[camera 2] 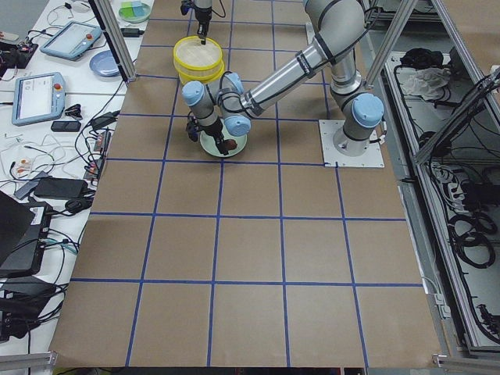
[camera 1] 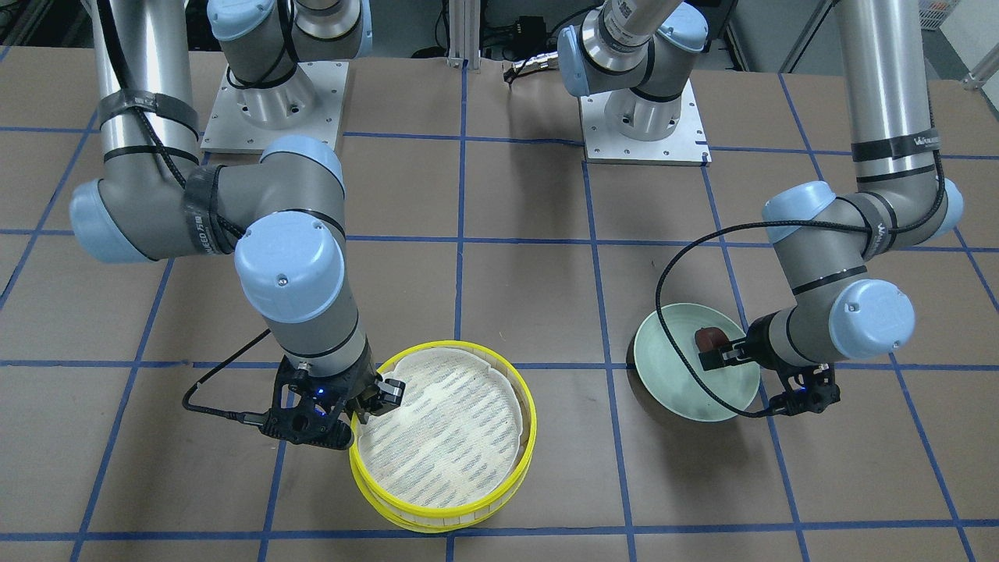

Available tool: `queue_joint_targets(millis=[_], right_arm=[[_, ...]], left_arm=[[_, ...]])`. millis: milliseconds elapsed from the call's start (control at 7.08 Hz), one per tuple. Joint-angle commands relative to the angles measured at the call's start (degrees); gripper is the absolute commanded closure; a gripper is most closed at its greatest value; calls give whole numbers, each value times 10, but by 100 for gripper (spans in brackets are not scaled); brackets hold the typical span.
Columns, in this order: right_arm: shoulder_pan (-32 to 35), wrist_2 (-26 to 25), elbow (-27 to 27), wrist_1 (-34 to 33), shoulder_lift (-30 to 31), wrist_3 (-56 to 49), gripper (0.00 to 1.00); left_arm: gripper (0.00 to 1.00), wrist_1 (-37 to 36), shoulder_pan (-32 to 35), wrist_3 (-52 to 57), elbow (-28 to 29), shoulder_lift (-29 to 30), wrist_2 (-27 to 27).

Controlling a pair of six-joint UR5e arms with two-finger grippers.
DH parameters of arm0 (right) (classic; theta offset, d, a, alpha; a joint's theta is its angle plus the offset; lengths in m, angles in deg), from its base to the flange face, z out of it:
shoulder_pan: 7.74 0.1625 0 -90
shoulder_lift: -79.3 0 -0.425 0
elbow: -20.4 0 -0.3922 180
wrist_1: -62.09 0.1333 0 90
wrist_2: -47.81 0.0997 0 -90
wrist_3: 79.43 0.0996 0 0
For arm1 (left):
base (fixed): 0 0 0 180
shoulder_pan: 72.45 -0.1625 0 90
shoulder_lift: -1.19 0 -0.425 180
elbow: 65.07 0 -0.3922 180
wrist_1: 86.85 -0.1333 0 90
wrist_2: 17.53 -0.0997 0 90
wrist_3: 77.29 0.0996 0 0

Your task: Stack buns with steamer

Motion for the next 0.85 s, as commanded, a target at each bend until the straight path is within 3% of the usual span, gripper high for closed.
queue_joint_targets(millis=[0, 141, 283, 424, 565, 707], right_arm=[[0, -16, 0, -3, -7, -5, 100], [-1, -13, 1, -3, -7, 3, 100], [-1, -15, -1, -3, -7, -2, 100], [-1, -20, -3, -3, -8, -6, 100], [-1, -18, -4, -3, -8, -1, 100], [-1, -18, -5, -2, -8, -4, 100]], left_arm=[[0, 1, -1, -22, 3, 1, 51], [0, 1, -1, -22, 3, 5, 52], [36, -1, -1, -20, 1, 7, 47], [91, -7, -1, -23, 6, 11, 51], [100, -8, -1, -32, 7, 11, 53], [100, -7, -1, -33, 7, 10, 53]])
